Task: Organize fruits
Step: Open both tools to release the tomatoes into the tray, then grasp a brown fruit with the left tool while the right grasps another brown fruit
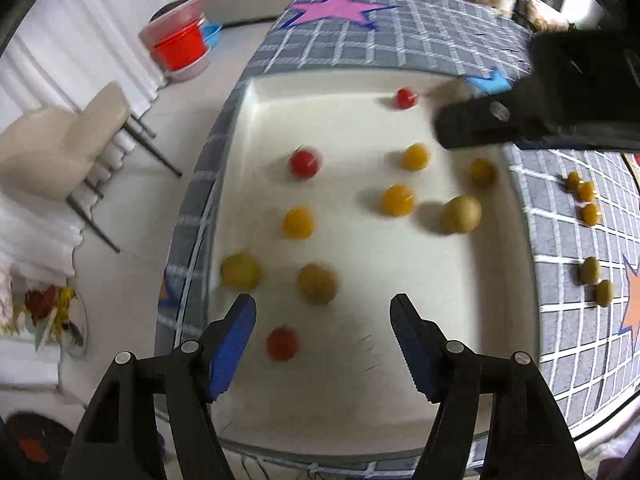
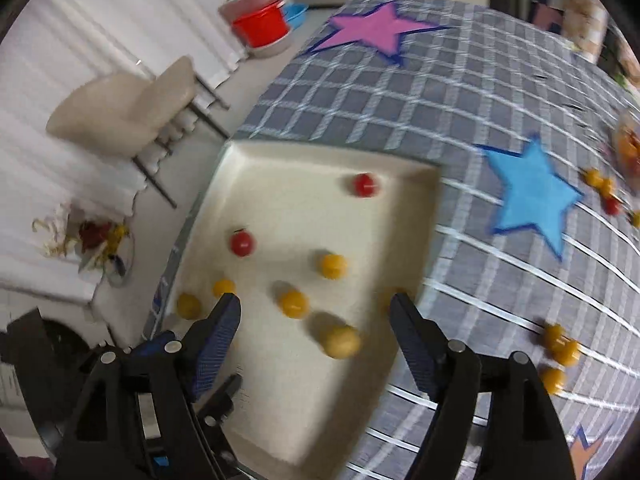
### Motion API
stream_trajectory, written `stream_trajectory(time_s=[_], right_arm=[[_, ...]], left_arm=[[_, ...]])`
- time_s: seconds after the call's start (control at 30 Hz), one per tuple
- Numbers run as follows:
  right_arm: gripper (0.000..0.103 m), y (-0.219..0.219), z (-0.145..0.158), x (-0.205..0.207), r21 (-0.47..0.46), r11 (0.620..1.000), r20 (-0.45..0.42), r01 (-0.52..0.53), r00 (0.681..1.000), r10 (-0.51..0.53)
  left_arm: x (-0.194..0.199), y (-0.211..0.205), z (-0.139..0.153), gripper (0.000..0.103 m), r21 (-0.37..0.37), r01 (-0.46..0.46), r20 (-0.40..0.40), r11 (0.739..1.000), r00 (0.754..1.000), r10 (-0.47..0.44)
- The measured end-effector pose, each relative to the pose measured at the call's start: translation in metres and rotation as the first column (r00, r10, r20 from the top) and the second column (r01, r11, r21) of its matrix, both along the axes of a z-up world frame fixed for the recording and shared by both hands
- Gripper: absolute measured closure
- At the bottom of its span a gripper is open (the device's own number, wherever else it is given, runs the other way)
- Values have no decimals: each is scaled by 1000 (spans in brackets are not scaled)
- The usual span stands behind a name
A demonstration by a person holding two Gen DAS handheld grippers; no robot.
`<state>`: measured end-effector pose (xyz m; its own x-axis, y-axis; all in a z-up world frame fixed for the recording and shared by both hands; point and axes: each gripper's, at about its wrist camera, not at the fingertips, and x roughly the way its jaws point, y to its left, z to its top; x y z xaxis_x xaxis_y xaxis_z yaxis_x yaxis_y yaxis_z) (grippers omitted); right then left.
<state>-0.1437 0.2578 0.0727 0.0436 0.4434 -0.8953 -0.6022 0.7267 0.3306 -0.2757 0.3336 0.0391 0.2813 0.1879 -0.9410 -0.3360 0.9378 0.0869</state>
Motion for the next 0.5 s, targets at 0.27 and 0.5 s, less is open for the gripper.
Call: stream_trajectory(time_s=[0.27,0.5], right_arm=[[23,-112,0,11,-81,979,28,187,982,-186],[23,-199,-22,-4,-158,935,-4,317,947,-322]], left_arm=[[51,-47,26,32,-1,181,68,983,981,-181],[114,-101,25,32,-38,323,77,946,944,-319]])
